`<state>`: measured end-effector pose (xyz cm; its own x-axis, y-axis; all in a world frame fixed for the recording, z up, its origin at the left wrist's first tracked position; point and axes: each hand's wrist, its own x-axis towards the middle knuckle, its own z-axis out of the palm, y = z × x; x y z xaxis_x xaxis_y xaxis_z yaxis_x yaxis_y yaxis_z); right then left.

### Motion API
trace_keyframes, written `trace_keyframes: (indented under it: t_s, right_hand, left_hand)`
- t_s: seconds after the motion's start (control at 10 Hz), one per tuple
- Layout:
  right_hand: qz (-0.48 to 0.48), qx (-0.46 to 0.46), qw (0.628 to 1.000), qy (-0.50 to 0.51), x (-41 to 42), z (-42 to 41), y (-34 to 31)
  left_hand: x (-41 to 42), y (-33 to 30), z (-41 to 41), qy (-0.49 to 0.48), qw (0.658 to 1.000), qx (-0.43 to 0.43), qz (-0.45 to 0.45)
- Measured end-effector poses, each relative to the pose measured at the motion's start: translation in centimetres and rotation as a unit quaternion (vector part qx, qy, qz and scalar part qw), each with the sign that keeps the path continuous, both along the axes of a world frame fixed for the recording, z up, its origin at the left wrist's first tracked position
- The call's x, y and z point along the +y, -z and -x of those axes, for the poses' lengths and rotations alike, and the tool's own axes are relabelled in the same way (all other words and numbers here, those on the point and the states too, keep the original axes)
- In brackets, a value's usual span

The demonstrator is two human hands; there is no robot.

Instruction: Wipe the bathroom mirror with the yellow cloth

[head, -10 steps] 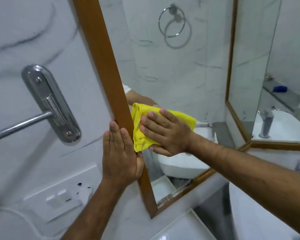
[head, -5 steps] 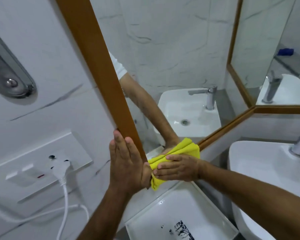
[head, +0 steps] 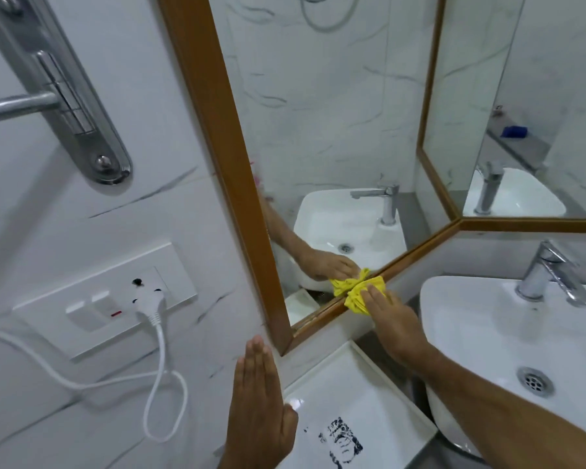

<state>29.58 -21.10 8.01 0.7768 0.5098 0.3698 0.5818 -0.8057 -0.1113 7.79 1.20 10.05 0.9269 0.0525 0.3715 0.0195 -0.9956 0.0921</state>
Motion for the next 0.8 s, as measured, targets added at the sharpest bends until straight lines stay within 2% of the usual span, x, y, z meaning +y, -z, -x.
trace_keyframes:
  t_s: [0.1, 0.2, 0.3, 0.4, 0.5, 0.6, 0.7, 0.8]
  right_hand:
    - [-0.048, 0.098, 0.993, 0.046, -1.2, 0.9, -0.5]
    - [-0.117, 0.148, 0.98, 0.062, -0.6, 3.8, -0.1]
    - [-0.105, 0.148, 0.983, 0.032, 1.0, 7.6, 1.5]
    - [-0.087, 0.13, 0.987, -0.032, 2.8, 11.0, 3.8]
    - [0.007, 0.136, 0.988, -0.077, 4.5, 13.6, 7.1]
    - [-0.018, 0.114, 0.988, -0.105, 5.2, 14.4, 11.8]
    - [0.018, 0.125, 0.991, -0.047, 4.4, 15.1, 15.3]
    - [0.01, 0.063, 0.997, -0.032, 3.7, 14.8, 19.0]
  left_hand:
    - [-0.8, 1.5, 0.9, -0.025, 0.997, 0.055, -0.051]
    - [-1.4, 2.2, 1.0, -0.032, 0.991, 0.048, -0.12]
    - [-1.5, 3.2, 1.2, -0.03, 0.99, 0.086, -0.112]
    - [-0.3, 5.6, 1.5, -0.046, 0.984, 0.075, -0.154]
    - [1.1, 9.5, 1.9, -0.033, 0.987, 0.053, -0.148]
    - [2.0, 11.5, 1.4, 0.021, 0.988, 0.035, -0.146]
    - [2.4, 11.5, -0.4, 0.062, 0.988, -0.065, -0.125]
    - [0.0, 8.0, -3.3, 0.133, 0.945, -0.288, -0.077]
